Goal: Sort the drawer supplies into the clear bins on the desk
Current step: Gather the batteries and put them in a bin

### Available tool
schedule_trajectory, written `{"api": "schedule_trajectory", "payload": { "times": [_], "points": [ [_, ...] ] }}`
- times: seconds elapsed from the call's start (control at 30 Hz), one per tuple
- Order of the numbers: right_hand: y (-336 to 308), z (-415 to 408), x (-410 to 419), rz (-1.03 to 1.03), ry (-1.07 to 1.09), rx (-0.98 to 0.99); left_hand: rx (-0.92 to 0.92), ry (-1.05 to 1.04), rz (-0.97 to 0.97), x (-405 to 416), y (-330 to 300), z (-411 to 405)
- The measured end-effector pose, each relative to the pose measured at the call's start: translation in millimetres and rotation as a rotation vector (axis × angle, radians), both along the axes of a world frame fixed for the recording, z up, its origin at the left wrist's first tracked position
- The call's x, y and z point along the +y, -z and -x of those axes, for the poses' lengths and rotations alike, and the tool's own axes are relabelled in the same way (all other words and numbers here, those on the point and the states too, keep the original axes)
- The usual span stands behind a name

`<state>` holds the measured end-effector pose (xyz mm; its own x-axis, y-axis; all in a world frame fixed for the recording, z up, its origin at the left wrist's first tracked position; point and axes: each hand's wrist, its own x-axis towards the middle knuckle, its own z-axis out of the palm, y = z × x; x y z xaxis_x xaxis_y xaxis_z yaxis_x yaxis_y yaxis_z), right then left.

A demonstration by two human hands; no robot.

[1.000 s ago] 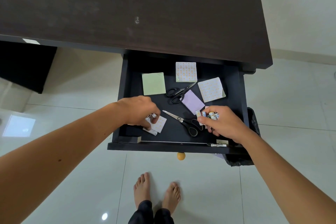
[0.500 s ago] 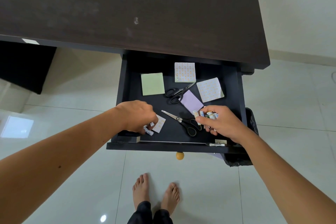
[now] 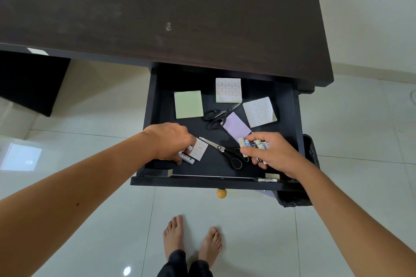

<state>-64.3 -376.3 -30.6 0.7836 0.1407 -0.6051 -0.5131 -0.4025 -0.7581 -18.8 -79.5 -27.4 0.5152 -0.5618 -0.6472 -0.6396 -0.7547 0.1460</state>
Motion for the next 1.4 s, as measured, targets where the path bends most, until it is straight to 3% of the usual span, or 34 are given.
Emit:
{"api": "schedule_trajectory", "payload": {
  "times": [0.33,0.6,0.73,0.9,1.1,1.4],
  "points": [
    [-1.8,-0.6,0.6,-0.009,-0.007,0.008,-0.037,0.042,0.010,0.0,0.8,1.0],
    [0.1,-1.1,0.3,-0.018,-0.002,0.023,-0.105,0.251,-0.054,-1.9,-0.7,4.6],
    [0.5,-1.0,0.1,-0.027,-0.005,0.029,-0.115,0.218,-0.035,-0.6,0.4,3.9],
    [-3.1,-0.9,0.1,-0.052,-0.044,0.024,-0.048,-0.016,0.064,3.6,1.8,2.5],
    [-10.3,-1.0,0.6,-0.121,-0.045,0.047,0.101,-0.454,0.343,3.3,-4.2,-7.1],
    [-23.3,-8.1,3.9,-0.176,0.035,0.076,0.313,-0.888,0.769,2.6,-10.1,-6.8]
  ]
}}
